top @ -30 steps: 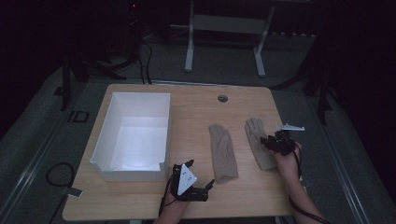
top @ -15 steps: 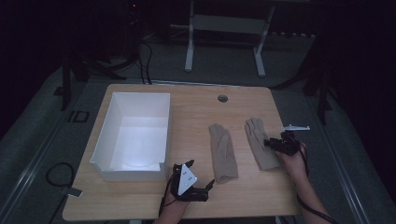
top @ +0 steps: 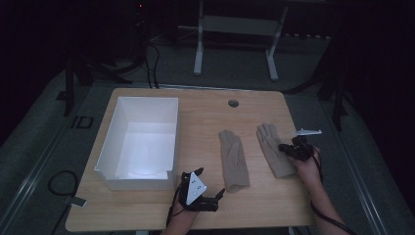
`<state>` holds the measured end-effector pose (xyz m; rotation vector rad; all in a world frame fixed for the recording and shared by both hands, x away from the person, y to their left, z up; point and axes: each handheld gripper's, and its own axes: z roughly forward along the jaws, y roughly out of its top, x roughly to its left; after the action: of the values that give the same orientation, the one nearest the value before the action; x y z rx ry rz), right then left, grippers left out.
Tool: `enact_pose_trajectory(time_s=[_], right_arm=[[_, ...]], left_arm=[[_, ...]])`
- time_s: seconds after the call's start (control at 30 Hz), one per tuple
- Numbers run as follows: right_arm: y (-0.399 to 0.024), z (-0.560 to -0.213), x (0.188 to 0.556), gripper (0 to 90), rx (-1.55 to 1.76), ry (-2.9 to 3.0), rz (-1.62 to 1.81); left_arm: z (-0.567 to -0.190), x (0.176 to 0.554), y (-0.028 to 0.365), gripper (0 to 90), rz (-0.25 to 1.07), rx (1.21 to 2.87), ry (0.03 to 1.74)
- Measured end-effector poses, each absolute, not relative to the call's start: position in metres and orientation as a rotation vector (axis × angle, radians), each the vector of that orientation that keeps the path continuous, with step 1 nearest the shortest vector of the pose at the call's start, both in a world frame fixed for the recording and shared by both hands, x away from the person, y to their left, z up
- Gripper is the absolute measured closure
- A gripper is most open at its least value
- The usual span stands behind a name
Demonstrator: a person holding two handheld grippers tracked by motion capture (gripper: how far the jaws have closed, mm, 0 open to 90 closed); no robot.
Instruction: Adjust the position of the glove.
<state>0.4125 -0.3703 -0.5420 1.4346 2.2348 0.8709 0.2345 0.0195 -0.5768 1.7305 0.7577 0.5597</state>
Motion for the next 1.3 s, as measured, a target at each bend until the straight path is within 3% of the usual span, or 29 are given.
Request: enact_pose_trajectory(time_s=[0.27, 0.3, 0.4, 0.5, 0.53, 0.8, 1.3], right_arm=[[-0.374, -0.500, 0.425, 85.2, 1.335, 2.179, 0.780], [-0.364, -0.480, 0.421, 85.2, 1.173, 2.137, 0.654], [-0.348, -0.467, 0.410, 83.5, 0.975, 2.151, 0.609], [-0.333, -0.470, 0.401, 77.4, 0.879, 2.271, 0.645], [-0.326, -0.477, 0.396, 70.5, 0.857, 2.328, 0.697], [-0.334, -0.507, 0.399, 70.3, 1.135, 2.369, 0.907], [-0.318, -0.516, 0.410, 64.5, 1.212, 2.319, 0.993]], left_arm=[[-0.577, 0.235, 0.020, 3.5, 0.558, 1.731, 0.758], [-0.577, 0.235, 0.020, 3.5, 0.559, 1.731, 0.758], [-0.577, 0.235, 0.020, 3.5, 0.557, 1.736, 0.755], [-0.577, 0.235, 0.019, 3.5, 0.556, 1.734, 0.755], [-0.577, 0.235, 0.019, 3.5, 0.558, 1.735, 0.754], [-0.577, 0.235, 0.019, 3.6, 0.556, 1.737, 0.753], [-0.577, 0.234, 0.019, 3.9, 0.559, 1.733, 0.755]])
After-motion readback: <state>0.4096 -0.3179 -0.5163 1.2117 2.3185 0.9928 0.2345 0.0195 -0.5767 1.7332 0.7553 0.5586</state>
